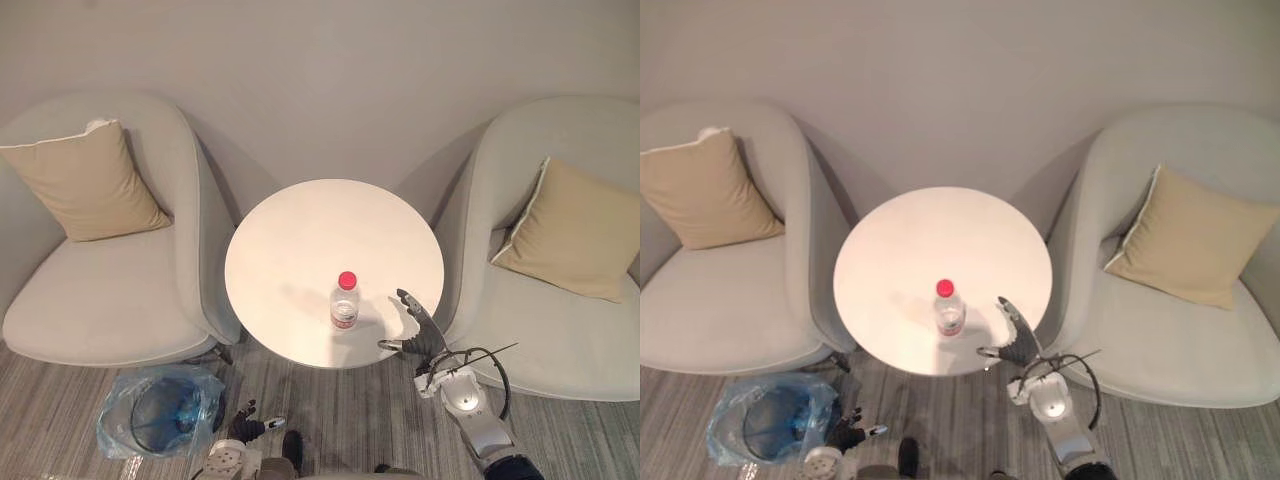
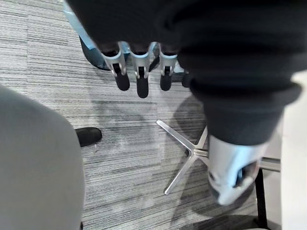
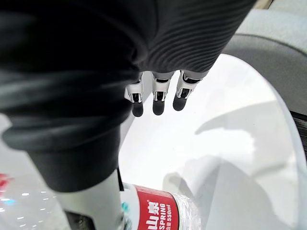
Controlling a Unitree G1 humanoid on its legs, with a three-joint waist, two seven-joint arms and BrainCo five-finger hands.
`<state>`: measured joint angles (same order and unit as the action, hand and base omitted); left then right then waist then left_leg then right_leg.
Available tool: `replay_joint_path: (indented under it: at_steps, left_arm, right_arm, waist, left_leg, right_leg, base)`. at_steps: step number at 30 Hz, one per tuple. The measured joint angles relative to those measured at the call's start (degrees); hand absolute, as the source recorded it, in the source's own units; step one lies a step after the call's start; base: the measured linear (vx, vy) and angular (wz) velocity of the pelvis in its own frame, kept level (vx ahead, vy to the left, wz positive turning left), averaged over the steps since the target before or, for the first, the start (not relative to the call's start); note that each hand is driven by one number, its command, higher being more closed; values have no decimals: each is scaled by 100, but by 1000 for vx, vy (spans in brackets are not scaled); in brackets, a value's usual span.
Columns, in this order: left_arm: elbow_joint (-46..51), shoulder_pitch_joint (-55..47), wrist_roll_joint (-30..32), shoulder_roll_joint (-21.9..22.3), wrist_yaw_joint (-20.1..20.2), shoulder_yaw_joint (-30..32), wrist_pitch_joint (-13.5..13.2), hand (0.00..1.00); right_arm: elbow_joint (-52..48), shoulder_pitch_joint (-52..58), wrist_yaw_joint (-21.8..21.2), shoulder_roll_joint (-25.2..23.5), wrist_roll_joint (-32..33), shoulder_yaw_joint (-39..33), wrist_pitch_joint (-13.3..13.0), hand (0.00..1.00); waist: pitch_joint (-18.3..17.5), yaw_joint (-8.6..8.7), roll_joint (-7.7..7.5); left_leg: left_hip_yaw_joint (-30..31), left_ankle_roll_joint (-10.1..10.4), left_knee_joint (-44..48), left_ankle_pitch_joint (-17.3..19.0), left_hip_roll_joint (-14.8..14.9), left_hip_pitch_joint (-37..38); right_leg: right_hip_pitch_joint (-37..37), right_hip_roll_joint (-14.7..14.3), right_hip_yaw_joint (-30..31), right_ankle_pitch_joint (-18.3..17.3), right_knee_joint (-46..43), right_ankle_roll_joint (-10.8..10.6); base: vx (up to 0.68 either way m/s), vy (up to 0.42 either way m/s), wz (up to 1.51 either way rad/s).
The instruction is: Gather rubbish on tea table into small bin, then transfer packed bag to large trash can.
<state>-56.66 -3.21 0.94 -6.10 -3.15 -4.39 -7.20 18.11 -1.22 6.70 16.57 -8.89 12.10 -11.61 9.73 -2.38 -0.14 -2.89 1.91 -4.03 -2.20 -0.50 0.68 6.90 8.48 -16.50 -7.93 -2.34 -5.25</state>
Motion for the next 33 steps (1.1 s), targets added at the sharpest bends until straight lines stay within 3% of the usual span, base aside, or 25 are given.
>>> replay_joint_path:
  at_steps: [15, 23, 24, 33]
  left_arm:
    - [412, 14, -185, 32, -20, 0, -124, 0]
    - [548, 69, -233, 58, -51, -3, -133, 0]
    - [548, 79, -234, 59, -49, -3, -134, 0]
    - [556, 98, -233, 77, -63, 1, -138, 0]
  right_arm:
    - [615, -1129, 269, -96, 423, 8, 55, 0]
    - [805, -1514, 343, -323, 459, 193, 72, 0]
    - [839, -1577, 343, -335, 459, 241, 72, 100]
    - [1072, -1855, 296, -512, 469, 537, 134, 100]
  waist:
    - [487, -164, 152]
    - [623, -372, 221]
    - [624, -392, 222]
    - [664, -423, 254]
  left_leg:
    - [385, 0, 151, -23, -58, -467]
    - [585, -29, 333, 5, -98, -644]
    - [611, -29, 342, 5, -101, -656]
    - [699, -43, 467, 23, -203, -682]
  right_leg:
    - [-173, 29, -214, 0, -71, 0]
    - [-191, 65, -220, -1, -150, -1]
    - [-190, 68, -220, -1, -151, -1]
    - [-174, 162, -210, -84, -205, -119]
  base:
    - [19, -6, 14]
    - [-3, 1, 16]
    - [-17, 0, 13]
    - [-32, 7, 4]
